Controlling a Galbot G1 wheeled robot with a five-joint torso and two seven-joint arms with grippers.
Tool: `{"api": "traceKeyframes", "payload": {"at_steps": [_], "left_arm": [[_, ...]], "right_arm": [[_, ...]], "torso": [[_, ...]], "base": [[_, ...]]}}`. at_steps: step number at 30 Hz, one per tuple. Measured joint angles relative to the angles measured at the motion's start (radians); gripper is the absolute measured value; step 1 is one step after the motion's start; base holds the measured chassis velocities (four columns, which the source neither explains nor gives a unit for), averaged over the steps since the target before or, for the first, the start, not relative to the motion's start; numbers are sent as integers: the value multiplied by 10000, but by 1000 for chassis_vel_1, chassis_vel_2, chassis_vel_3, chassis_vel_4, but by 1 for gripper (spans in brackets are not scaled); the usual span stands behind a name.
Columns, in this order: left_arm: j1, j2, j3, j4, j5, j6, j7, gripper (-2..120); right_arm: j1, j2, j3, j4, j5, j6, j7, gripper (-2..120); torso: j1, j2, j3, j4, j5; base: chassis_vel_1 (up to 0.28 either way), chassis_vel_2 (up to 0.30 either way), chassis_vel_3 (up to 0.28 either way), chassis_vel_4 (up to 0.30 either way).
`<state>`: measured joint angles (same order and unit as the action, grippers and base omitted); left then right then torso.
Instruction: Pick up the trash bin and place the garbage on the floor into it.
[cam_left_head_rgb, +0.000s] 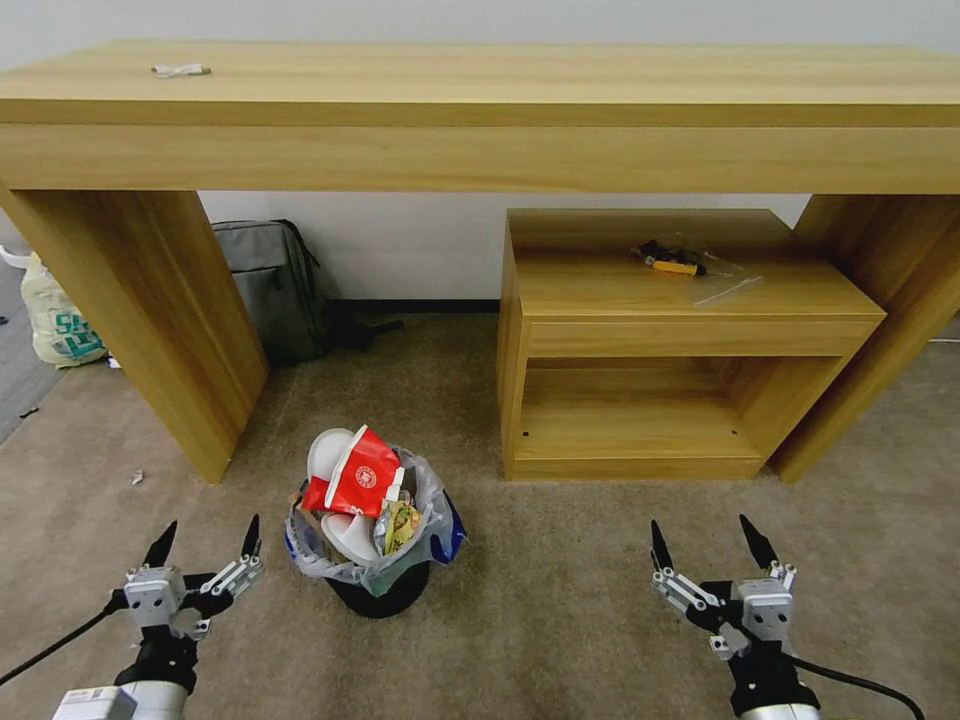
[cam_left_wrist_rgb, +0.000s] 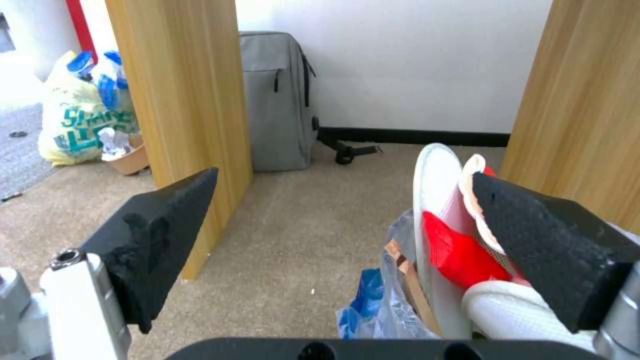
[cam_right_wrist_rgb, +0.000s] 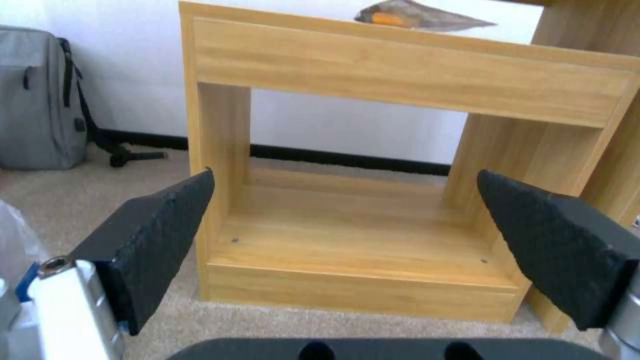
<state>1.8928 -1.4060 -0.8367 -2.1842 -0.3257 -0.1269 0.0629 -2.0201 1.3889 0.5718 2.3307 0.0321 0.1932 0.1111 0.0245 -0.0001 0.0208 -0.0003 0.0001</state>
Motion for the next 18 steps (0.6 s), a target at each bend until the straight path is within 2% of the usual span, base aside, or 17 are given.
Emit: {"api": "traceKeyframes", "payload": {"at_steps": [18], "left_arm": [[-9, 35, 1, -15, -10, 59, -34, 100]], "right_arm": [[-3, -69, 42, 3, -53, -37, 66, 100]], "torso": [[0, 0, 1, 0, -1]], "base": [[0, 0, 0, 0]]}}
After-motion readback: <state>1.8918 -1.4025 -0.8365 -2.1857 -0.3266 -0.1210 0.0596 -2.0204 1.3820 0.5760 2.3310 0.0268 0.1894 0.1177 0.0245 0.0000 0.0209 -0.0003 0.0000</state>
